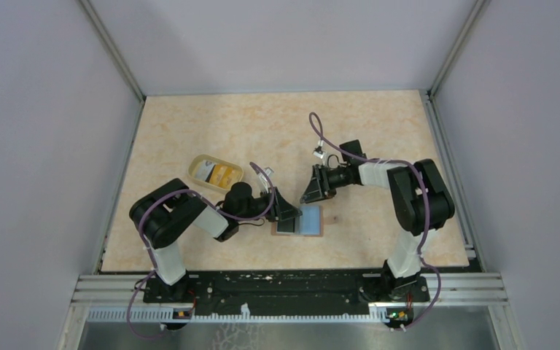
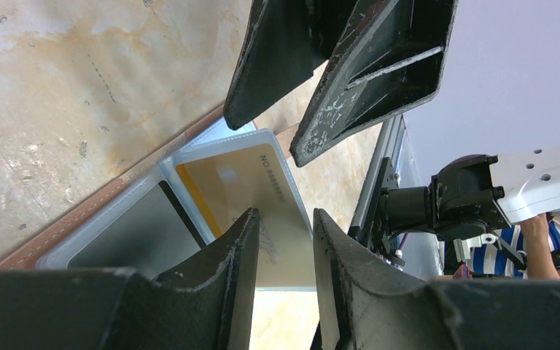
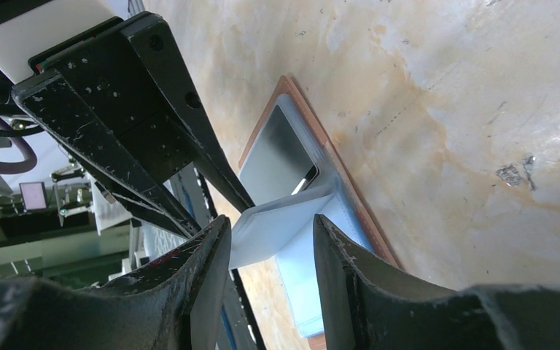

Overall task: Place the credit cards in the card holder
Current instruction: Insert the credit card into the card holder.

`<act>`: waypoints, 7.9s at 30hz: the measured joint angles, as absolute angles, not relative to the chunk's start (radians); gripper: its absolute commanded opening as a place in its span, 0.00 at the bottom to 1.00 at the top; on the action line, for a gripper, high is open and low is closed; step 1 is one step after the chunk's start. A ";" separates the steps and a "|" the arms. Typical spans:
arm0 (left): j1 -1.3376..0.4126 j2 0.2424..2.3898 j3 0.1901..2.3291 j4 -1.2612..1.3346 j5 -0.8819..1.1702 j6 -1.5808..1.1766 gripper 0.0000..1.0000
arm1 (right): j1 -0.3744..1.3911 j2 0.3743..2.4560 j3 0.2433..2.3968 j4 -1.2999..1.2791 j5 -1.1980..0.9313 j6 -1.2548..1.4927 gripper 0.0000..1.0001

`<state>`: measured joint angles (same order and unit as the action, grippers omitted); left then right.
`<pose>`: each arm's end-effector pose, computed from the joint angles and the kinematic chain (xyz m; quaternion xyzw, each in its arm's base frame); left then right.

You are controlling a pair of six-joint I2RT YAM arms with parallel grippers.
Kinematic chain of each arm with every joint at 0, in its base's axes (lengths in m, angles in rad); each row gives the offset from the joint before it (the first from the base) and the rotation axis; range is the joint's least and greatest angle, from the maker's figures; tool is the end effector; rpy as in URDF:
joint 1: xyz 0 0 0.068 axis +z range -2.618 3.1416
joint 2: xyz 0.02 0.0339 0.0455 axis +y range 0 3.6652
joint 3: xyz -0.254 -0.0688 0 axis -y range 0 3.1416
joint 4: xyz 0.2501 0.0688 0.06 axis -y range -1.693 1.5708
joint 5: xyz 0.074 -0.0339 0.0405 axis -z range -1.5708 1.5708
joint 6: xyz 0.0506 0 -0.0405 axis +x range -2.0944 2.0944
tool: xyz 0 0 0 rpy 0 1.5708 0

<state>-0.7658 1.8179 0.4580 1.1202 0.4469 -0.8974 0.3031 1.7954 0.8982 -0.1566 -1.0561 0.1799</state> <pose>0.2078 -0.2302 0.0994 0.0861 0.7744 -0.5624 0.2768 0.3003 0.1400 0.1171 -0.1800 0.8256 0.5258 0.0979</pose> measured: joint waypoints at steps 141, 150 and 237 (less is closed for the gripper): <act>-0.752 1.428 0.511 0.432 0.281 -0.753 0.40 | 0.377 1.706 0.933 -0.368 -0.918 -0.184 0.41; -0.752 1.513 0.514 0.421 0.316 -0.797 0.43 | 0.377 1.706 0.940 -0.389 -0.898 -0.184 0.41; -0.829 2.096 0.962 0.752 0.606 -0.921 0.51 | 0.106 1.440 0.971 -0.419 -0.915 -0.198 0.41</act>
